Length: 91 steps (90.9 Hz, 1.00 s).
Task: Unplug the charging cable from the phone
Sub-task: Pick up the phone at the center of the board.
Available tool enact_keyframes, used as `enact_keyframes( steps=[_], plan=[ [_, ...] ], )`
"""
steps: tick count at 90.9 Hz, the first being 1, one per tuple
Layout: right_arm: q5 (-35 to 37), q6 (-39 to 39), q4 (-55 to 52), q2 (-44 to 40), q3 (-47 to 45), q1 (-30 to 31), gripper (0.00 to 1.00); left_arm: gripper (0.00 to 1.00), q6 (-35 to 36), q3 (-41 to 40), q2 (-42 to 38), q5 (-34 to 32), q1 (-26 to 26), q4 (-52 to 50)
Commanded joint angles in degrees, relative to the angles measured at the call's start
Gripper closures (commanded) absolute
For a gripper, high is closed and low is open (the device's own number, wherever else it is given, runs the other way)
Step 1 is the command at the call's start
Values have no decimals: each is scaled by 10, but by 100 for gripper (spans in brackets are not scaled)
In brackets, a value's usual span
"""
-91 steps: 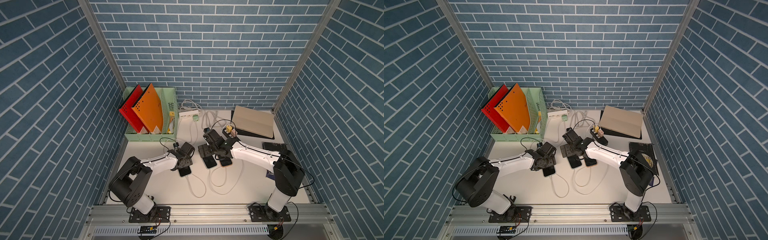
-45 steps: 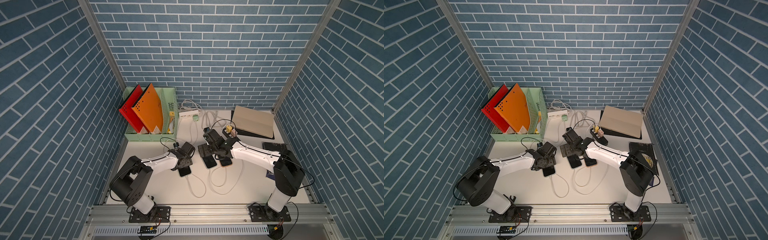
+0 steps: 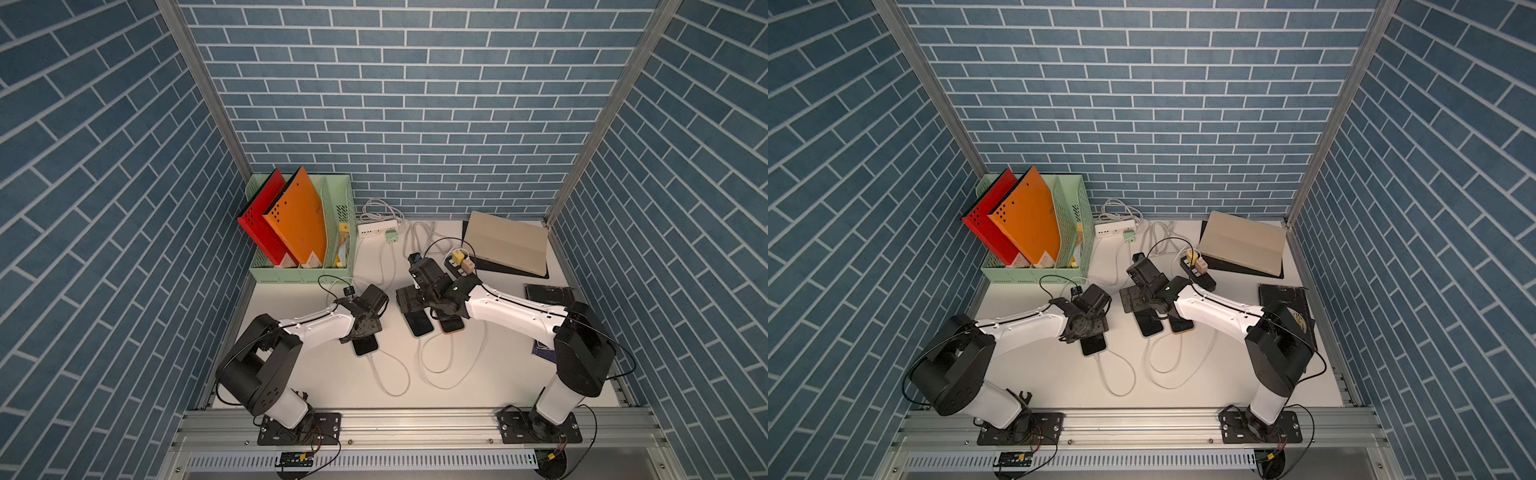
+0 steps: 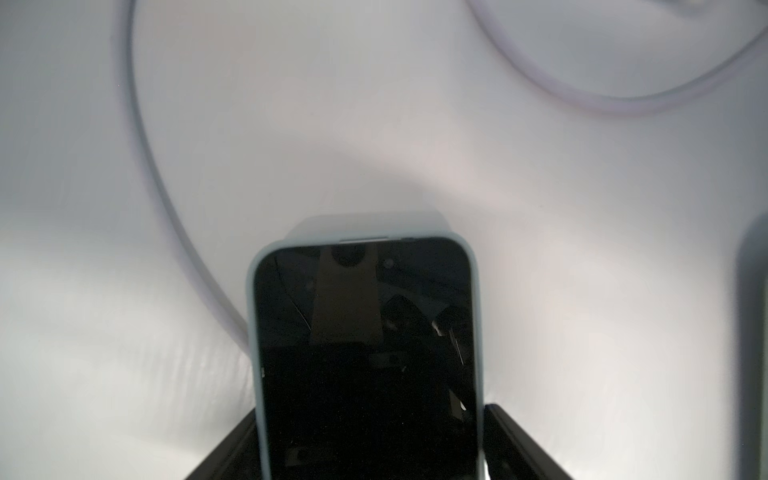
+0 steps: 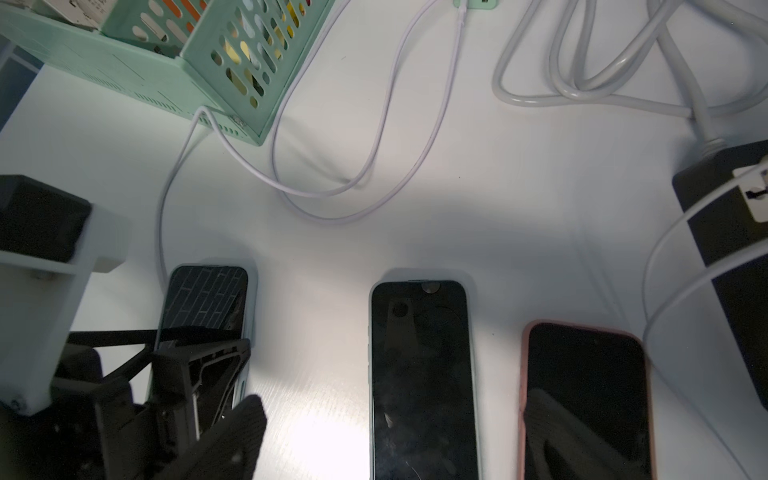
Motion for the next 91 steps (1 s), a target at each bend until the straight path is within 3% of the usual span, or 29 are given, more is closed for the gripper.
enact_keyframes(
  steps=[1,25,41,69,91],
  plan=[
    [-18,-20,24,-26,-19,-6,1,84,15,18,-28,-43,5,-50],
    [-90,-38,86,-71,-81,-15,0,91,39,59,-74,-83,5,-44],
    [-194,-53,135,-79,-120,-17,1,92,57,77,-100,-96,6,-20],
    [-310,-15,283,-82,-197,-17,0,95,86,117,-120,-99,5,24],
    [-387,46,408,-46,-234,-16,21,99,105,127,-130,-100,6,62]
  ],
)
